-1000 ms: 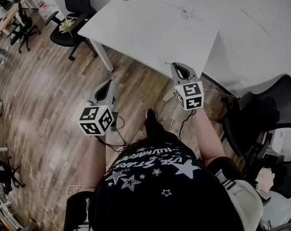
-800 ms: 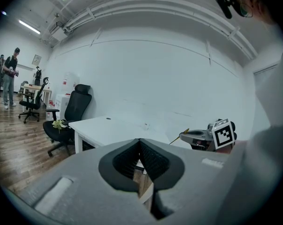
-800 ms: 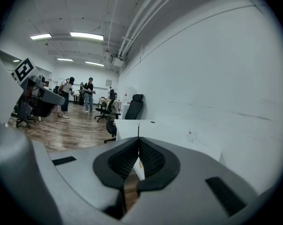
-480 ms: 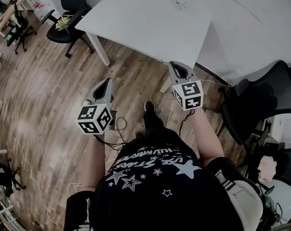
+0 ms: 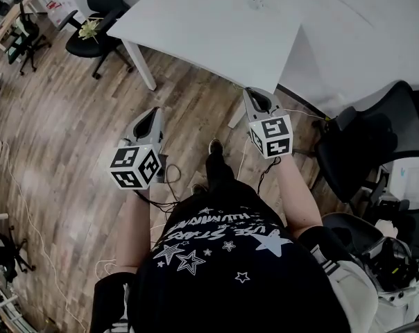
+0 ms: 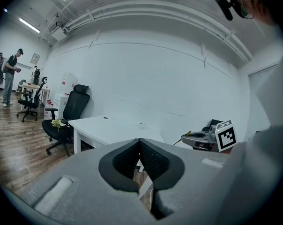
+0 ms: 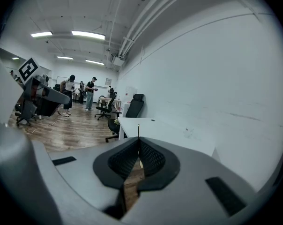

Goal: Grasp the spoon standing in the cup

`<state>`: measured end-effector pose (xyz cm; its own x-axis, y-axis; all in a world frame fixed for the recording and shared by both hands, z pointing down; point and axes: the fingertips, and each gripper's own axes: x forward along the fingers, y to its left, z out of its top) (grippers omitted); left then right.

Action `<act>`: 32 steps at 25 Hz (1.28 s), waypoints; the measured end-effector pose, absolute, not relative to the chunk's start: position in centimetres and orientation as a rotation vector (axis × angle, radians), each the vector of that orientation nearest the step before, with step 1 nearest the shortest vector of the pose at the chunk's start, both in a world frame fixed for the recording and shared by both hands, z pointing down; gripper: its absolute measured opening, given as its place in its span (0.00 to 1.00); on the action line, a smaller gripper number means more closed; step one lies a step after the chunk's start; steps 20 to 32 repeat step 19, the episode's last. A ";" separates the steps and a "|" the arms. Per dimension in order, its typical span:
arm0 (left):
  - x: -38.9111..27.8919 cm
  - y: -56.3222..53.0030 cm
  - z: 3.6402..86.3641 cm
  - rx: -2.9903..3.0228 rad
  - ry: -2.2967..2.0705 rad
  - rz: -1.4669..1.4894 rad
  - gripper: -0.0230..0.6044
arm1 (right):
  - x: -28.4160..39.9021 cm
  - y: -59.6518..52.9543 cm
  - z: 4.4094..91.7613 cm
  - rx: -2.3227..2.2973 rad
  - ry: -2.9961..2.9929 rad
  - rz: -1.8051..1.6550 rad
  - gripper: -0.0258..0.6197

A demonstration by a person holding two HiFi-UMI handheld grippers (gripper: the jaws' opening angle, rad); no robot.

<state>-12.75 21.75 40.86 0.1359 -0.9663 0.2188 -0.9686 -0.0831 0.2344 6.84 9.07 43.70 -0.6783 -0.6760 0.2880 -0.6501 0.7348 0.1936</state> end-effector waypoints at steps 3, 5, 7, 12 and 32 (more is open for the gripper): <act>-12.5 21.9 41.0 2.098 -1.872 0.001 0.05 | 6.8 9.5 43.7 1.022 -2.601 -0.111 0.06; -12.3 22.1 40.9 2.103 -1.876 0.003 0.05 | 6.8 9.8 43.4 1.019 -2.606 -0.117 0.06; -12.1 22.0 40.7 2.107 -1.881 0.008 0.05 | 6.8 9.8 43.1 1.017 -2.611 -0.120 0.06; -12.2 21.8 41.0 2.102 -1.881 0.014 0.05 | 6.4 9.7 43.0 1.008 -2.619 -0.124 0.06; -12.3 22.3 40.3 2.110 -1.876 0.015 0.05 | 5.8 10.5 42.4 1.001 -2.620 -0.124 0.06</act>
